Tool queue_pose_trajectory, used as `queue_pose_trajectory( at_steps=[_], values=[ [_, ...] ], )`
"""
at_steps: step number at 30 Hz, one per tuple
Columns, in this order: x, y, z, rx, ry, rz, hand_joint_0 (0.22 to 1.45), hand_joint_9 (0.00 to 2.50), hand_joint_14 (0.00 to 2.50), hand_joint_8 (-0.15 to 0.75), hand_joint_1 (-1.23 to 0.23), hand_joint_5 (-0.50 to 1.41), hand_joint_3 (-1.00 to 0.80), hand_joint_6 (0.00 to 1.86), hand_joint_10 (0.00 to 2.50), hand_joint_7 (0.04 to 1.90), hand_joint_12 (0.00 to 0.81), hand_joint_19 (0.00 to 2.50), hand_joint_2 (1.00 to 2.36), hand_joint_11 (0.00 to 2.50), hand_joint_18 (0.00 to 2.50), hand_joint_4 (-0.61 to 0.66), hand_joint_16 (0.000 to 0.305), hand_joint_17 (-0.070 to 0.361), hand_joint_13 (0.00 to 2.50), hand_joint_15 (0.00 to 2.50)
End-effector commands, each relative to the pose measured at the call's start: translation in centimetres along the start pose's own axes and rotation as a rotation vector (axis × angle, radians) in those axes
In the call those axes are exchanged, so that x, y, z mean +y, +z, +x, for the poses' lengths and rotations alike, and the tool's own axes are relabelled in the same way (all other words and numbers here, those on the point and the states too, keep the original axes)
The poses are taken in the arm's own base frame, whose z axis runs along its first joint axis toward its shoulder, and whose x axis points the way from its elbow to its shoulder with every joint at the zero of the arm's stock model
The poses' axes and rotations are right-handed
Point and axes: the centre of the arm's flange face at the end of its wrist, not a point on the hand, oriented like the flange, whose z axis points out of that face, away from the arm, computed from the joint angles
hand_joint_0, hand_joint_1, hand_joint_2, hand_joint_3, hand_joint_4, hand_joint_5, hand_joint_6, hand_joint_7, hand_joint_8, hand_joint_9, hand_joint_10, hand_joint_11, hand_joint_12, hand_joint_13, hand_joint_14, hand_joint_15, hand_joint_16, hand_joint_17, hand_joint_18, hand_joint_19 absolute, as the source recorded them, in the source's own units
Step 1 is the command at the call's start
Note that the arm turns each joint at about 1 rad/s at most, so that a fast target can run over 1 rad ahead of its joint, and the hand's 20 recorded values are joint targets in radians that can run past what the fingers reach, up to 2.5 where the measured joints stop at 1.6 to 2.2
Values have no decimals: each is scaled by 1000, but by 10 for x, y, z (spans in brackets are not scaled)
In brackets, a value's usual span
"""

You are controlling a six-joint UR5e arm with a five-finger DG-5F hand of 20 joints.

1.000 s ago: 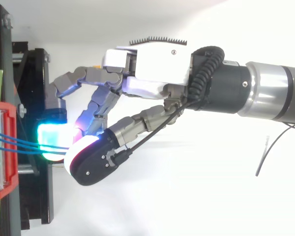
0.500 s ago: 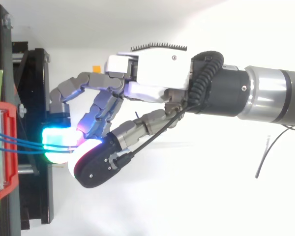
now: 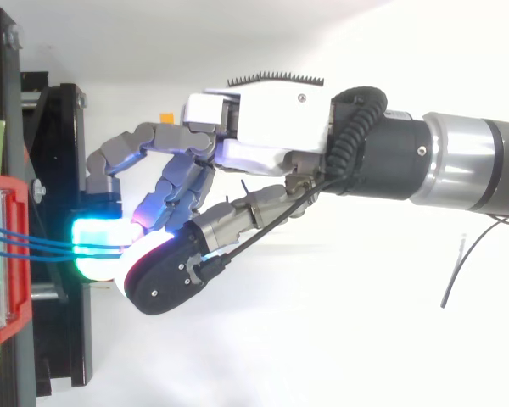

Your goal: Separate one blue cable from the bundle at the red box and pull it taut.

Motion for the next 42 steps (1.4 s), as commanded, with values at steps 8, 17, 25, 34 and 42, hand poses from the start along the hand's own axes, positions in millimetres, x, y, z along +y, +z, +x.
queue_pose_trajectory(
  at_steps=[8,17,25,34,42],
  values=[
    [1,0,4,3,-3,-1,610,1042,7,279,-652,-199,-419,764,21,983,294,912,1008,1208,921,137,53,120,1356,1737],
    [1,1,10,12,1,-1,624,1051,6,283,-661,-206,-348,804,20,975,287,923,1013,1211,926,127,53,120,1370,1748],
    [3,2,5,9,2,-3,604,1051,6,287,-659,-208,-419,814,20,963,295,929,1006,1224,927,132,54,121,1368,1753],
    [5,2,1,19,2,-5,579,1056,6,290,-644,-202,-472,802,20,971,297,936,1002,1227,927,128,54,122,1370,1757],
    [6,2,0,24,3,-2,585,1061,5,293,-641,-183,-448,785,21,1011,287,938,1005,1227,922,122,54,121,1372,1731]
  ],
)
